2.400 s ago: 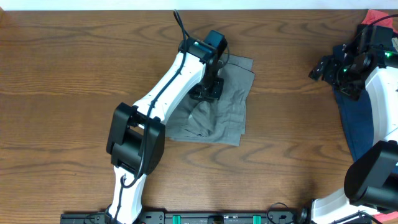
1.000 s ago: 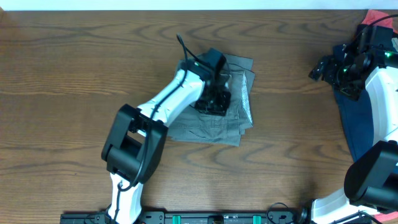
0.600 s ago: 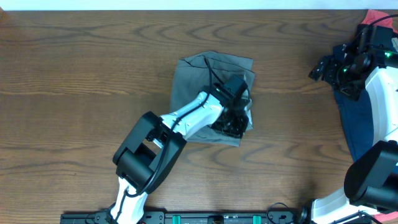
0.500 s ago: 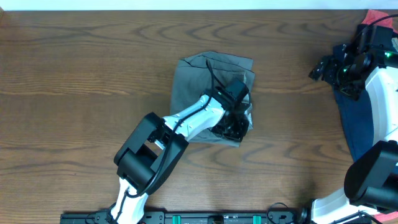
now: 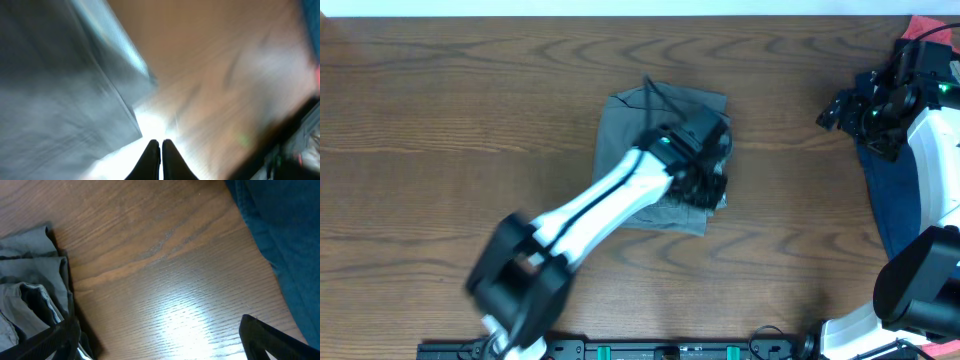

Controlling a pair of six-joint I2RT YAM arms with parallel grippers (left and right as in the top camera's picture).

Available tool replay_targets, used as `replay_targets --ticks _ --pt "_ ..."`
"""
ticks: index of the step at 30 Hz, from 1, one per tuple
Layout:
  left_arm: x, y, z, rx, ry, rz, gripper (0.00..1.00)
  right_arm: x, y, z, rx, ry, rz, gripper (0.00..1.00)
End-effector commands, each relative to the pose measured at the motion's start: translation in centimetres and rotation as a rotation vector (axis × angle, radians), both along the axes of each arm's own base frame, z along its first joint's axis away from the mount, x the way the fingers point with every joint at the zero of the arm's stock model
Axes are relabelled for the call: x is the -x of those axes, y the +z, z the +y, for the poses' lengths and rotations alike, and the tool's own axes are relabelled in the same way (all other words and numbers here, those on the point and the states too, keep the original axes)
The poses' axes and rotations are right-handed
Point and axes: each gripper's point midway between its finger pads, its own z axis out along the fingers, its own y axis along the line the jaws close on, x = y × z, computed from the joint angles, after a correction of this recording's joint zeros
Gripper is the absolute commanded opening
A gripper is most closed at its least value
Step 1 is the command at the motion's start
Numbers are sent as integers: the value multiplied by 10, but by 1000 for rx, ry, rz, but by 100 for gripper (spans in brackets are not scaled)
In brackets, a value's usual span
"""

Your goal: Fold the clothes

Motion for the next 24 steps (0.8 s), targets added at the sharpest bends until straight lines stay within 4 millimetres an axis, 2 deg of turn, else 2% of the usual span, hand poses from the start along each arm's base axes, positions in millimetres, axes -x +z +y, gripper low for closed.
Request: replay_targets --ticks 1,2,4,8,10,14,20,24 --pt "-56 44 32 -92 160 -309 6 0 1 -1 7 9 -2 99" --pt "-71 51 36 -98 202 -374 6 0 1 -1 7 9 -2 99" --pt "-89 55 35 -86 241 -433 6 0 1 -1 7 9 -2 99" --pt "-118 42 20 -36 272 -484 6 0 0 -1 8 8 -2 99" --pt "-133 25 14 -30 281 -493 6 0 0 -1 8 9 -2 99" --pt "-152 -28 9 -79 250 -487 6 0 1 -1 7 9 -2 99" --pt "-156 -97 19 -165 247 -403 7 0 0 -1 8 8 -2 99" --pt "-153 -124 21 -199 234 -373 7 0 1 -1 7 9 -2 99"
